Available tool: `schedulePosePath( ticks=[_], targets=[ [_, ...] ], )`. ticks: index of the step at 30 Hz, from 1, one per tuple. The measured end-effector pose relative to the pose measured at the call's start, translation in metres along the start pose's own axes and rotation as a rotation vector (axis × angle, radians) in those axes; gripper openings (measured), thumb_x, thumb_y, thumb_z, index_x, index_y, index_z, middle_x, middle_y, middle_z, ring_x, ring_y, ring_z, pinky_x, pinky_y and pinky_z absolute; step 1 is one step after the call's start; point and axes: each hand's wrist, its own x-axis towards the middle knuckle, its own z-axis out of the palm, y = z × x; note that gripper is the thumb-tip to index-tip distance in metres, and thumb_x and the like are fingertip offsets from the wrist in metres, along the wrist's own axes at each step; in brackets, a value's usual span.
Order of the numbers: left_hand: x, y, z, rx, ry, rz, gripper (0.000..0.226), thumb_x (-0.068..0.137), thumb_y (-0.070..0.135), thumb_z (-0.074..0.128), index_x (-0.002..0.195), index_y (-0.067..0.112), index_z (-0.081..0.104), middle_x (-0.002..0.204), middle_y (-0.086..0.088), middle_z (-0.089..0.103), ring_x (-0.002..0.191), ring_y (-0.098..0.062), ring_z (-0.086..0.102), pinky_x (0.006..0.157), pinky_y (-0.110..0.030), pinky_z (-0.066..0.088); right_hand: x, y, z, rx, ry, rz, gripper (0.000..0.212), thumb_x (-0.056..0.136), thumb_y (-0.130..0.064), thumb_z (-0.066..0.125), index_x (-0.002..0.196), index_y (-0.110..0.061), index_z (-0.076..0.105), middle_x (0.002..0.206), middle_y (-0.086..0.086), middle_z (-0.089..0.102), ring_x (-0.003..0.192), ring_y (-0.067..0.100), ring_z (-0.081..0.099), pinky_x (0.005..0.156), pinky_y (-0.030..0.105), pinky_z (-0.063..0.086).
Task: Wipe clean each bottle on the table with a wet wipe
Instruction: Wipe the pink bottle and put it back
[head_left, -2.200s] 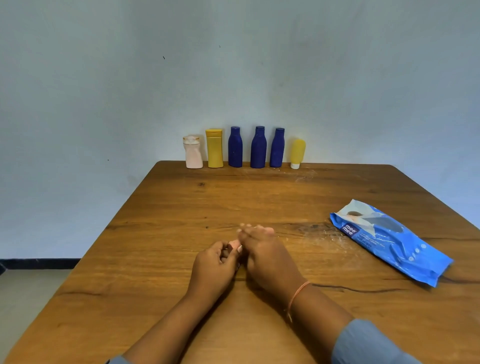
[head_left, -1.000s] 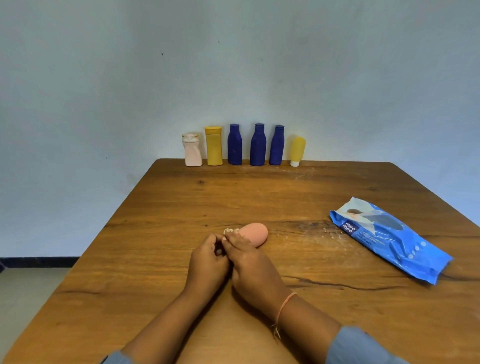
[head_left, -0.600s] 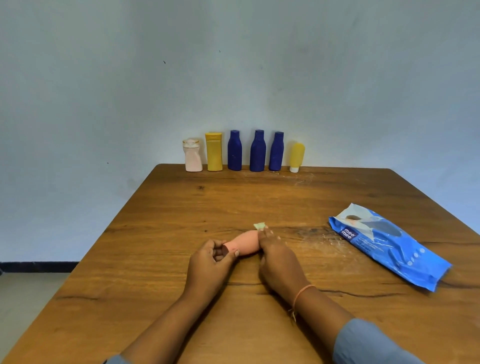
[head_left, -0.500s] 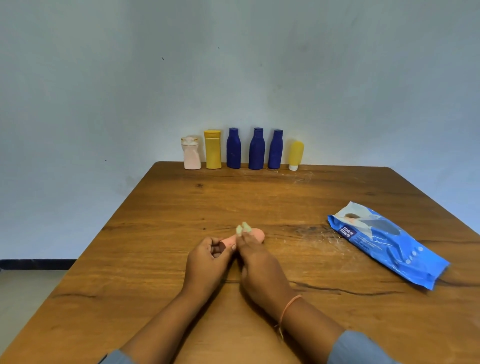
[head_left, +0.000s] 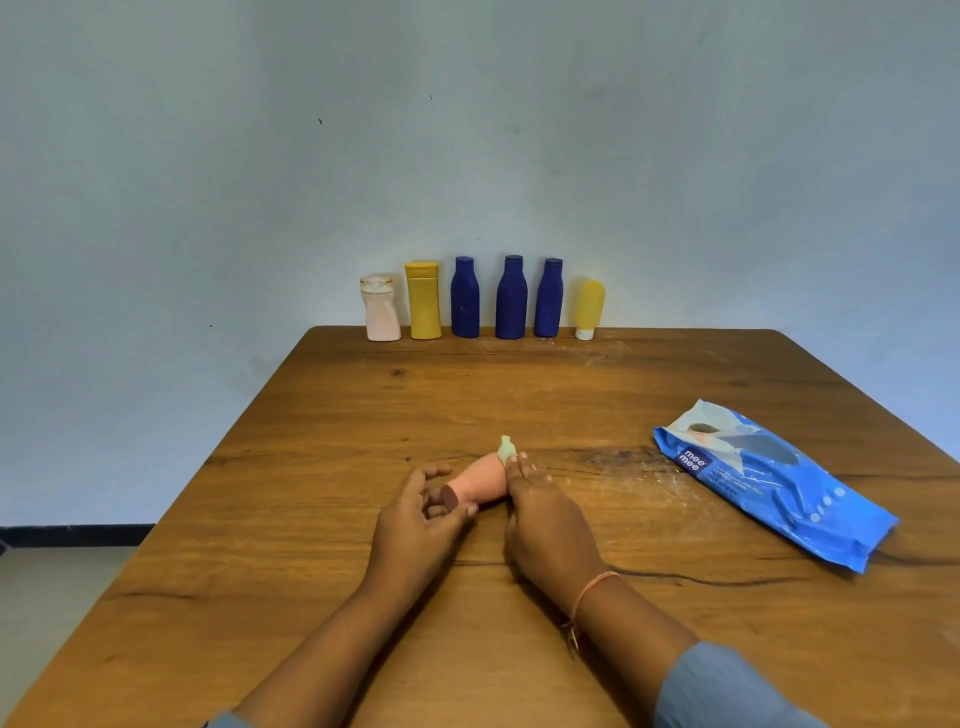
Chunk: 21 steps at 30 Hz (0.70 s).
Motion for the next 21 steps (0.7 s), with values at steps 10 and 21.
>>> schedulePosePath(
  ticks=[10,21],
  targets=[
    [-0.005,0.003,0.001,0.064,0.021,0.09,0.034,0.076,0.003,0.071,0.097,0.025,0.056,0.09,0.017,0.06,0.068,0.013,0.059,0.06,-0.006,0.047,0.002,-0.008,0.001,0.085,0.058,0.142,0.061,0.092,-0.004,0.036,0.148,-0.01,0.015,0.155,0.008,0.019,0.141,0.019,0.021,0.114,0.026,0.019],
    [0.0,-0.002,0.001,0.032,0.049,0.004,0.02,0.083,0.012,0.065,0.088,0.028,0.055,0.078,0.005,0.069,0.068,-0.004,0.066,0.064,-0.019,0.052,-0.014,-0.019,0.001,0.016,0.04,-0.304,0.058,0.092,-0.008,0.031,0.147,-0.013,0.018,0.156,0.004,0.013,0.144,0.014,0.008,0.11,0.018,-0.01]
  ],
)
